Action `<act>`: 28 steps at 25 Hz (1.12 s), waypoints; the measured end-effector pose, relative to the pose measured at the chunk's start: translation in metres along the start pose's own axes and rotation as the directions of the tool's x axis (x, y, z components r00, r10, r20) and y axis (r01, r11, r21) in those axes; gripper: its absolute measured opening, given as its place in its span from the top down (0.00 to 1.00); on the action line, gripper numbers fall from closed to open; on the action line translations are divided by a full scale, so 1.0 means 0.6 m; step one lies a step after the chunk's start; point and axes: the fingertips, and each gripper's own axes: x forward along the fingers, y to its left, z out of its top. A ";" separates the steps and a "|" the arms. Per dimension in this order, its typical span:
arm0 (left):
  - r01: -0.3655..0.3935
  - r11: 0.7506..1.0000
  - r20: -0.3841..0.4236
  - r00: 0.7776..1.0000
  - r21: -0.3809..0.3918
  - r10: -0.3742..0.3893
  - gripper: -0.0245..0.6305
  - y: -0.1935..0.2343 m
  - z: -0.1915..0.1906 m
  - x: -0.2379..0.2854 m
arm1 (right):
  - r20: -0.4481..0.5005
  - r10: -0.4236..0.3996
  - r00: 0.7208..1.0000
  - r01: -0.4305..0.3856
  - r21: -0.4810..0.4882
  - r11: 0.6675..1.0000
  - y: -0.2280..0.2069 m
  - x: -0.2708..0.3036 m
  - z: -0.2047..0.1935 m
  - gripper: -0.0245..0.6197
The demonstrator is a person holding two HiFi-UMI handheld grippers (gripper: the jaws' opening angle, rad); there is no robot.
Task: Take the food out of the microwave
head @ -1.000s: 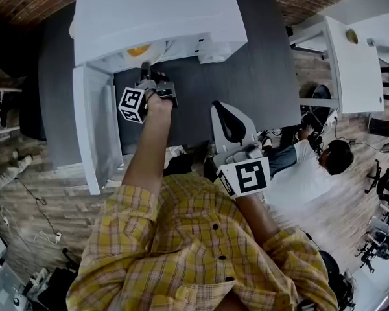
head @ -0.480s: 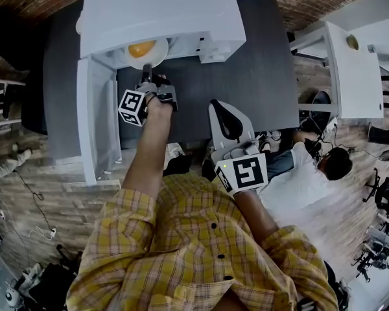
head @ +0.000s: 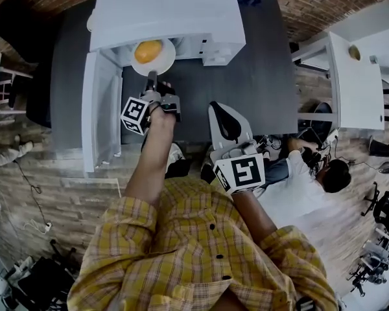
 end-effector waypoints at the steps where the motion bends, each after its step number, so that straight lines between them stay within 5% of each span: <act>1: 0.002 1.000 0.001 1.000 0.000 -0.002 0.95 -0.005 -0.004 -0.007 | 0.003 0.002 1.000 -0.002 0.001 1.000 -0.001 -0.003 0.002 0.95; 28: 0.086 0.996 0.008 0.996 0.000 -0.086 0.95 -0.191 -0.079 -0.225 | 0.073 0.097 0.993 -0.098 0.005 0.995 0.015 -0.063 0.043 0.95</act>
